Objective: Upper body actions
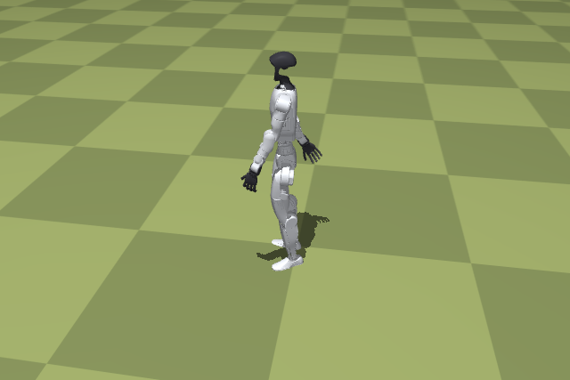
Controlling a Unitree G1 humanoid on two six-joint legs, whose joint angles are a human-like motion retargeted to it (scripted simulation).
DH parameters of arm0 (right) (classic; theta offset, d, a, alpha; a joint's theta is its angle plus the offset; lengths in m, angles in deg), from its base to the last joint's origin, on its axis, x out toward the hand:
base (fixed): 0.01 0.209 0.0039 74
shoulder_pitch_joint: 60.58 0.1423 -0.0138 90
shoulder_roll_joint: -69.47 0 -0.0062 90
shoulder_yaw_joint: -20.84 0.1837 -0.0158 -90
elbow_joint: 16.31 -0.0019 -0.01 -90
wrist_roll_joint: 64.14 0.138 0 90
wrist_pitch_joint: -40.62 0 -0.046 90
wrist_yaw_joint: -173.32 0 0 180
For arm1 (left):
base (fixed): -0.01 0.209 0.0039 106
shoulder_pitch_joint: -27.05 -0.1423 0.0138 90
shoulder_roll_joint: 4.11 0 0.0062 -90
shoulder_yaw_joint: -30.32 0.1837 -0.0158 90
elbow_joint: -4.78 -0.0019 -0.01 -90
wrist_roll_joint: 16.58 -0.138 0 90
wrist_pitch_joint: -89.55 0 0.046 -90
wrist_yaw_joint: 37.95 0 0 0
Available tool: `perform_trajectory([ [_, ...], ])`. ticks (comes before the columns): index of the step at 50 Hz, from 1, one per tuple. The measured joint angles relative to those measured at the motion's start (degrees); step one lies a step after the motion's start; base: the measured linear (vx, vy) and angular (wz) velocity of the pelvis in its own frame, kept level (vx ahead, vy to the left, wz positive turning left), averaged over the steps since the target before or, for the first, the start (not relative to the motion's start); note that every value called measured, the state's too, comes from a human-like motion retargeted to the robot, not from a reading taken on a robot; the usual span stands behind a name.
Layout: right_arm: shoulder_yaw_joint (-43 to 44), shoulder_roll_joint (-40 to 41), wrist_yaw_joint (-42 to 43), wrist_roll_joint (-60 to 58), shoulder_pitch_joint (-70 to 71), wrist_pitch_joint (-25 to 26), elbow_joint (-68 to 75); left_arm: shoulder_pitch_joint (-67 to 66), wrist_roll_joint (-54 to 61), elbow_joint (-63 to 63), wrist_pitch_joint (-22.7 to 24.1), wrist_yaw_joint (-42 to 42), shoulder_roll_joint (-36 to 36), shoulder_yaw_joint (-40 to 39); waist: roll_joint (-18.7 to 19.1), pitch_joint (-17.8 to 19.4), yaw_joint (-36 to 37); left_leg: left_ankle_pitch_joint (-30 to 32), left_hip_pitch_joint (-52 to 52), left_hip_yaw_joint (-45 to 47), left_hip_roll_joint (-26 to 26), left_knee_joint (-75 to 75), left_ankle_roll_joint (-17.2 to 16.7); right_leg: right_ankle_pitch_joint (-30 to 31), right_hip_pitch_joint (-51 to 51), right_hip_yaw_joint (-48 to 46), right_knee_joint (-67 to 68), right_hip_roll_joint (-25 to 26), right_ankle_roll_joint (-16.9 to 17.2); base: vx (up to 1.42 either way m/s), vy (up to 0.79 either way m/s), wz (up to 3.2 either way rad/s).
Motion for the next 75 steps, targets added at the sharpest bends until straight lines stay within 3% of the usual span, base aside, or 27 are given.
perform_trajectory([
  [5,-7.29,3.56,-6.35,-5.99,15.72,-8.95,-0.01,-13.39,-2.92,-14.99,-8.22,0.39,-2.45,-6.65,0.92,0.77,1.26,-0.21,1.55,0.85,0.23,-0.53,0.00,0.06,0.02,1.58,0.48,0.69,-0.27,-0.01,0.00,-0.11],
  [8,-10.26,7.09,-11.75,-8.57,23.97,-12.23,-6.06,-24.38,-2.73,-17.69,-15.08,0.20,-3.70,-10.07,1.23,1.72,1.22,-0.59,2.64,1.87,0.43,-0.73,-0.18,0.26,-0.16,3.03,0.73,1.15,-0.52,-0.01,-0.02,-0.32],
  [10,-11.99,9.42,-14.88,-8.52,28.52,-14.30,-10.58,-32.18,-2.72,-17.69,-17.00,-1.66,-4.29,-11.40,1.39,2.03,1.23,-0.86,3.11,2.72,0.66,-0.80,-0.37,0.40,-0.53,4.13,0.95,1.44,-0.63,0.00,-0.01,-0.36],
  [15,-14.13,14.05,-21.46,-5.44,36.90,-18.15,-19.78,-46.77,-6.72,-17.69,-13.21,-2.95,-4.76,-16.47,1.69,2.29,0.87,-1.24,3.41,3.88,1.17,-0.84,-0.61,0.58,-1.50,5.74,1.49,1.92,-0.64,0.00,0.00,-0.16],
  [23,-18.48,14.80,-17.19,-13.65,37.55,-21.39,-23.70,-47.36,-3.17,-17.69,-16.08,-2.55,-3.76,-15.63,0.92,1.49,-0.58,-1.01,3.01,3.04,0.95,-0.90,-0.52,0.31,-1.48,5.52,1.47,1.80,-0.64,0.00,0.00,0.00],
  [30,-17.04,10.52,-8.79,-21.30,25.42,-15.79,-14.08,-26.03,3.90,-17.69,-16.22,1.81,-4.07,-6.09,-0.20,-0.14,-0.45,-0.59,2.17,2.25,0.60,-0.76,-0.29,0.05,-0.92,4.30,1.04,1.33,-0.47,0.00,0.00,0.00],
  [34,-8.06,6.27,-7.35,-19.49,17.19,-7.09,-1.42,-9.10,2.48,-14.37,-14.47,0.17,-3.21,-4.21,-1.79,-0.53,-0.61,-0.48,1.97,1.42,0.12,-0.45,-0.10,0.05,0.41,2.08,0.27,0.74,-0.31,0.00,-0.02,0.10],
  [39,0.01,0.70,-8.77,-10.33,3.80,3.87,0.00,4.99,2.61,-5.53,-9.23,-2.35,-0.27,-4.53,-2.44,-1.01,-0.48,-0.99,2.27,2.33,0.05,-0.25,-0.02,0.00,0.94,1.60,0.17,0.45,0.03,0.03,0.02,-0.13],
  [45,7.07,-3.58,-2.92,-1.27,-6.93,0.87,0.00,13.78,5.83,6.25,-1.67,-1.75,2.64,-3.28,-1.63,-1.92,-1.74,-1.50,2.16,3.02,0.07,-0.15,0.16,-0.33,0.88,1.92,0.37,0.50,0.26,0.04,0.02,-0.09],
  [50,8.53,-3.98,1.32,4.57,-9.64,2.41,0.00,13.55,5.33,11.85,3.40,-3.21,2.07,0.57,-1.30,-1.35,-0.85,-1.67,2.23,2.72,-0.12,0.10,0.24,-0.58,1.24,1.75,0.49,0.23,0.29,0.00,0.00,0.00],
  [55,4.69,-1.39,1.71,6.97,-5.22,2.50,0.00,5.39,1.68,9.86,2.26,-1.37,1.67,2.33,-0.84,-1.92,0.71,-1.55,1.84,1.55,-0.46,0.04,0.35,-0.78,1.02,1.63,0.47,0.13,0.23,0.01,0.02,0.18],
  [60,-3.27,2.65,-1.75,1.96,8.46,-0.32,0.00,-6.92,-2.75,-2.66,-2.33,-0.30,-0.06,-2.32,-0.29,-1.98,1.21,-1.37,2.07,0.81,-0.54,-0.44,0.37,-0.64,0.39,1.94,0.60,0.46,-0.10,-0.01,0.00,0.10],
  [65,-10.54,9.17,-12.46,-6.28,24.66,-7.16,-5.24,-21.14,-2.83,-17.69,-17.24,-0.46,-4.13,-11.68,0.04,-0.66,0.83,-1.31,3.48,2.05,-0.20,-1.03,0.05,-0.28,0.12,3.98,0.84,1.24,-0.59,-0.01,-0.06,-0.17],
  [66,-11.52,10.68,-14.79,-7.46,26.99,-8.56,-8.03,-25.69,-0.67,-17.69,-17.95,-0.67,-4.66,-12.50,0.12,-0.37,0.45,-1.35,3.64,2.32,-0.06,-1.11,-0.05,-0.24,-0.06,4.38,0.93,1.40,-0.66,0.00,-0.06,-0.23],
  [69,-14.29,14.71,-21.26,-9.33,32.89,-12.91,-16.16,-37.58,3.85,-17.69,-14.90,-1.82,-5.34,-15.22,0.61,-0.04,-0.44,-1.48,3.85,3.39,0.55,-1.33,-0.43,-0.10,-1.01,5.79,1.33,1.94,-0.72,0.01,-0.02,-0.32],
  [72,-17.26,17.43,-25.40,-8.37,36.34,-16.74,-23.75,-46.16,1.06,-17.69,-10.31,-3.08,-4.83,-21.22,1.36,-0.17,-0.62,-1.63,3.67,4.57,1.18,-1.51,-0.76,0.06,-2.19,7.19,1.70,2.44,-0.63,-0.01,0.03,-0.34],
  [75,-19.92,18.24,-24.89,-7.38,38.15,-21.00,-29.09,-51.45,-0.58,-17.69,-12.10,-2.88,-4.62,-23.53,1.58,-0.17,-0.87,-1.69,3.51,4.69,1.44,-1.51,-0.86,0.07,-2.53,7.45,1.77,2.68,-0.62,-0.01,0.00,-0.06],
])
